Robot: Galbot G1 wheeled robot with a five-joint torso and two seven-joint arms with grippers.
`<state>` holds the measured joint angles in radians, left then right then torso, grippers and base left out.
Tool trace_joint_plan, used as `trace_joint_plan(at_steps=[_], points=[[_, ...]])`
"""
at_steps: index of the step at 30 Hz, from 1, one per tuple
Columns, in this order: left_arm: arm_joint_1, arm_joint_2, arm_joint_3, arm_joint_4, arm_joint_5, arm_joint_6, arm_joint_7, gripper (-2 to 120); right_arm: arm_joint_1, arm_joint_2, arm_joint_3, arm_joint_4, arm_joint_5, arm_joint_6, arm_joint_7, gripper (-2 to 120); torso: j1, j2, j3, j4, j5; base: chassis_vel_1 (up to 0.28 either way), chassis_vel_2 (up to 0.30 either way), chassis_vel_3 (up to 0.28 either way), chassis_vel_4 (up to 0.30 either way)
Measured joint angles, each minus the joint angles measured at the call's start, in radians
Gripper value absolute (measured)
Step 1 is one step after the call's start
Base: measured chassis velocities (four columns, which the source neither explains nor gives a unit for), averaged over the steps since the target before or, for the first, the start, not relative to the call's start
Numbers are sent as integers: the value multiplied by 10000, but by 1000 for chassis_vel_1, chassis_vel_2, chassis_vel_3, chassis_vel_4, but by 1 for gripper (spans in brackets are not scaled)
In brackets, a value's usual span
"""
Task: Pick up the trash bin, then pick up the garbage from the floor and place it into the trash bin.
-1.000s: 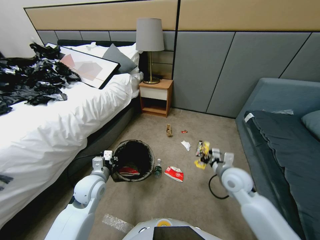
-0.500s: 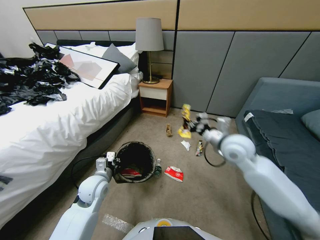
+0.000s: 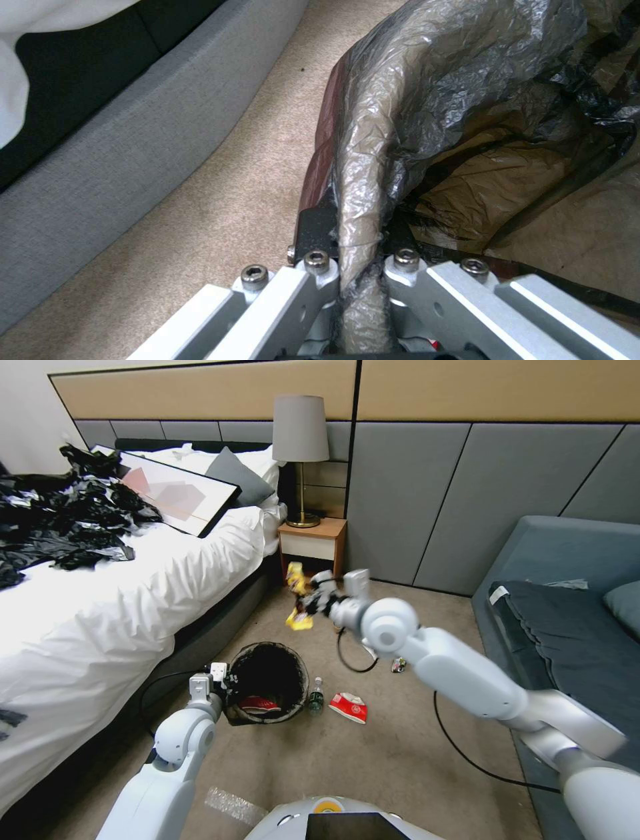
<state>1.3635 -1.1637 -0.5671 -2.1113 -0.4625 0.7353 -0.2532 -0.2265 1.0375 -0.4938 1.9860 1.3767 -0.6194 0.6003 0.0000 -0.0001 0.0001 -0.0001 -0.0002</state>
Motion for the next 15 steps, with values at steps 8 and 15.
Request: trace_joint_plan(at_steps=[8,15], points=[[-7,-53,-66,44,-13,0,9,0,-224,807,-849,-150,-7,-1,477,0,0,0,-1,1,-1,0,0,0,0],[-54,-37,-69,140,-13,0,10,0,-797,1064,-1133,-126,-61,-52,793,0,0,0,-1,0,0,0,0,0,0]])
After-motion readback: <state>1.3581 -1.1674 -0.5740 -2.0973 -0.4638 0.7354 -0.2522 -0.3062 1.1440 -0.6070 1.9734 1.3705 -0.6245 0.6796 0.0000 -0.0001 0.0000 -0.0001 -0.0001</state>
